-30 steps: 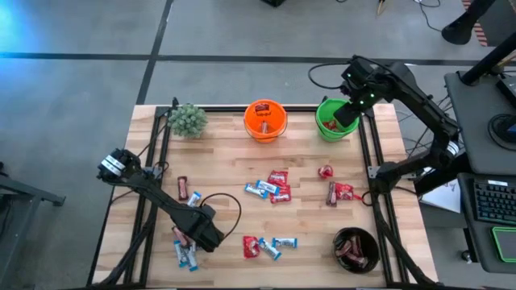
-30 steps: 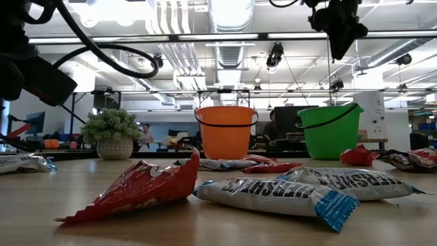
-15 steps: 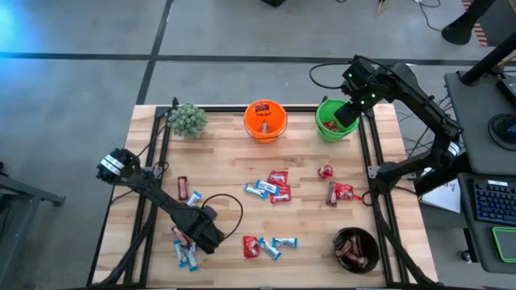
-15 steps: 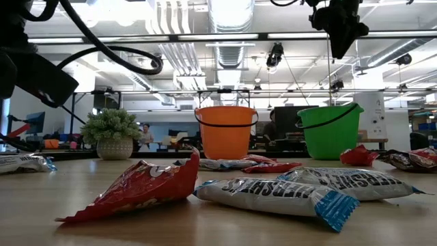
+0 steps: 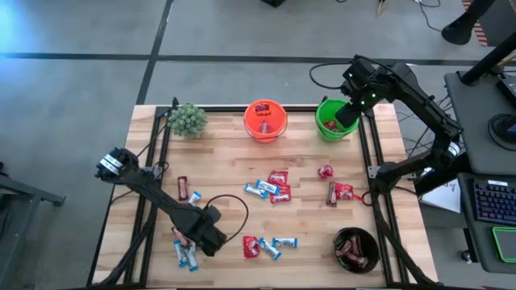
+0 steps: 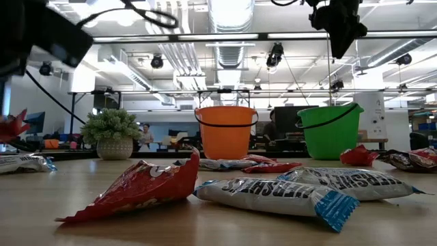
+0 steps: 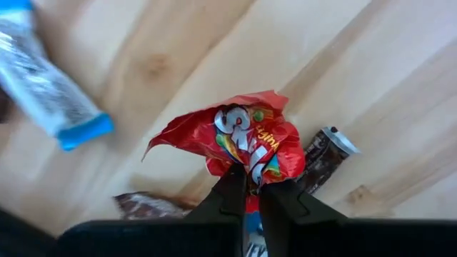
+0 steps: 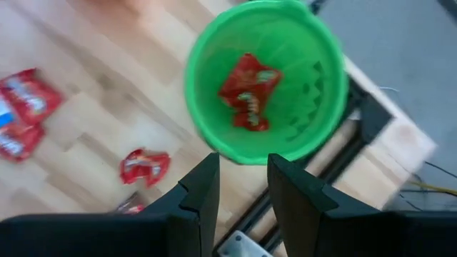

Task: Organize candy in baskets
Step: Put the red candy into the green bucket

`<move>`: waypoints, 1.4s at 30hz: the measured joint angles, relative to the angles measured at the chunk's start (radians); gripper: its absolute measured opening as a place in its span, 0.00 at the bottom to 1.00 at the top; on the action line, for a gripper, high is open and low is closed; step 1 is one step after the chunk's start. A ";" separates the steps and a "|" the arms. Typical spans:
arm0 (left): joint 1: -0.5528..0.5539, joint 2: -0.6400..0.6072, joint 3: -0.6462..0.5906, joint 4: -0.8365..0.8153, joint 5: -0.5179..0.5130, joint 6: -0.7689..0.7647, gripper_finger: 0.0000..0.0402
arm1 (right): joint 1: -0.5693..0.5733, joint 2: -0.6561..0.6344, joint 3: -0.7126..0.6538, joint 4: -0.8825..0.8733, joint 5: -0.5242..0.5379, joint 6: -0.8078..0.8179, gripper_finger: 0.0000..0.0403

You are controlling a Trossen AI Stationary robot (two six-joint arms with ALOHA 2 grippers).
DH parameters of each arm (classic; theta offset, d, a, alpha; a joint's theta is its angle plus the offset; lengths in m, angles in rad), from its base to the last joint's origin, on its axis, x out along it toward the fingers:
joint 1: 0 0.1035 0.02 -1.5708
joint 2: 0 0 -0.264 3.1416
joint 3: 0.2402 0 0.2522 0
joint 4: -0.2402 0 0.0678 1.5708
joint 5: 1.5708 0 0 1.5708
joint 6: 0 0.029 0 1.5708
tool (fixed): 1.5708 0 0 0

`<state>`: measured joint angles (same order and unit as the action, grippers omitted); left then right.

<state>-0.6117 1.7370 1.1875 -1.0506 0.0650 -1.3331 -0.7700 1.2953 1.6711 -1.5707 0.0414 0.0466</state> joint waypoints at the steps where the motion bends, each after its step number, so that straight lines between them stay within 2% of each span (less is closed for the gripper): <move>1: 0.000 0.000 0.020 -0.026 -0.011 0.007 0.00 | 0.000 0.000 0.000 0.001 -0.026 -0.009 0.27; 4: 0.000 0.000 0.090 -0.081 -0.059 0.027 0.00 | 0.000 -0.005 0.000 0.014 -0.148 -0.035 0.27; 11: 0.041 -0.001 0.257 -0.183 -0.244 0.121 0.00 | 0.000 -0.024 0.000 0.067 -0.525 -0.104 0.27; 14: 0.076 -0.001 0.324 -0.219 -0.326 0.183 0.00 | 0.009 -0.032 0.000 0.088 -0.612 -0.126 0.27; 23: 0.218 -0.001 0.510 -0.286 -0.448 0.440 0.00 | 0.067 -0.047 0.000 0.104 -0.626 -0.141 0.27; 32: 0.360 -0.002 0.655 -0.310 -0.453 0.668 0.00 | 0.151 -0.044 -0.001 0.199 -0.627 -0.169 0.27; 42: 0.450 -0.002 0.738 -0.312 -0.452 0.841 0.00 | 0.220 -0.028 -0.001 0.245 -0.628 -0.178 0.27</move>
<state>-0.1613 1.7351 1.9258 -1.3621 -0.3875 -0.4922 -0.5498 1.2676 1.6699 -1.3259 -0.5861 -0.1312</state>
